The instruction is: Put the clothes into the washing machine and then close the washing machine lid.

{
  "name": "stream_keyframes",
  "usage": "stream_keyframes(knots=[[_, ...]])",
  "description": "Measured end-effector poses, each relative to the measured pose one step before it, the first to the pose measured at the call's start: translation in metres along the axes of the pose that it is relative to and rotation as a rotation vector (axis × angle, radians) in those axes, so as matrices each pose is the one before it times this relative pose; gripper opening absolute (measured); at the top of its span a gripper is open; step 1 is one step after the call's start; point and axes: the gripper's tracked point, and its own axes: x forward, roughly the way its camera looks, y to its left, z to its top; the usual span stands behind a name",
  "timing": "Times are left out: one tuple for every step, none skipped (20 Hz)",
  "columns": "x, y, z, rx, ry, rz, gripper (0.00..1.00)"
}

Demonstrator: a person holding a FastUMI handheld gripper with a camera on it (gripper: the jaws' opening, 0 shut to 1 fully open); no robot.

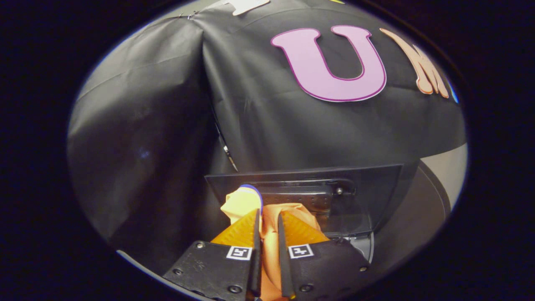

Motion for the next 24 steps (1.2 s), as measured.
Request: stream_keyframes(knots=[[0.00090,0.00010,-0.00402,-0.00083,-0.00105,-0.00024,0.24],[-0.00129,-0.00048,0.00501,0.00399,-0.02455,0.00915,0.30],[0.00329,-0.00592,0.00595,-0.00110,-0.02845,-0.01369,0.37],[0.00315,-0.00268,0.00202,-0.00319,-0.02088,-0.00560,0.45],[-0.00348,-0.00164,0.00127,0.00158,-0.00981,0.00342,0.54],[0.00191,-0.00327,0.00326,0.00389,-0.00600,-0.00830,0.63],[0.00416,-0.00114,0.00435,0.00117,-0.01336,-0.00496,0.71],[0.00082,-0.00105,0.00484,-0.00253,-0.01753,-0.00246,0.80],[0.00045,-0.00218,0.00749,-0.00581,-0.02446,-0.00448,0.89],[0.00284,-0.00150,0.00601,-0.00414,-0.02306,-0.00914,0.97],[0.00296,-0.00139,0.00462,-0.00156,-0.01130,-0.01337,0.97],[0.00216,-0.00147,0.00420,0.00129,-0.00960,-0.01114,0.97],[0.00347,-0.00025,0.00512,0.00595,-0.01671,-0.00740,0.97],[0.00249,-0.00105,0.00414,0.00402,-0.01108,-0.01133,0.97],[0.00460,-0.00143,0.00236,0.00254,-0.00601,-0.01251,0.97],[0.00733,-0.00289,0.00250,0.00244,-0.00566,-0.02073,0.97],[0.00590,-0.00506,0.00230,0.00201,0.00004,-0.02454,0.97],[0.00488,-0.00062,-0.00027,0.00261,0.00413,-0.01907,0.97],[0.00872,-0.00082,0.00325,-0.00204,-0.00382,-0.01230,0.97],[0.00808,-0.00117,0.00568,-0.00847,-0.00583,-0.01542,0.97],[0.00594,-0.00249,0.00220,-0.01150,-0.00743,-0.01564,0.97],[0.00654,0.00092,0.00147,-0.01845,0.00151,-0.00799,0.97],[0.00602,0.00139,-0.00164,-0.02662,0.01109,-0.00709,0.97],[0.00604,0.00079,-0.00056,-0.02814,0.00590,-0.00606,0.97]])
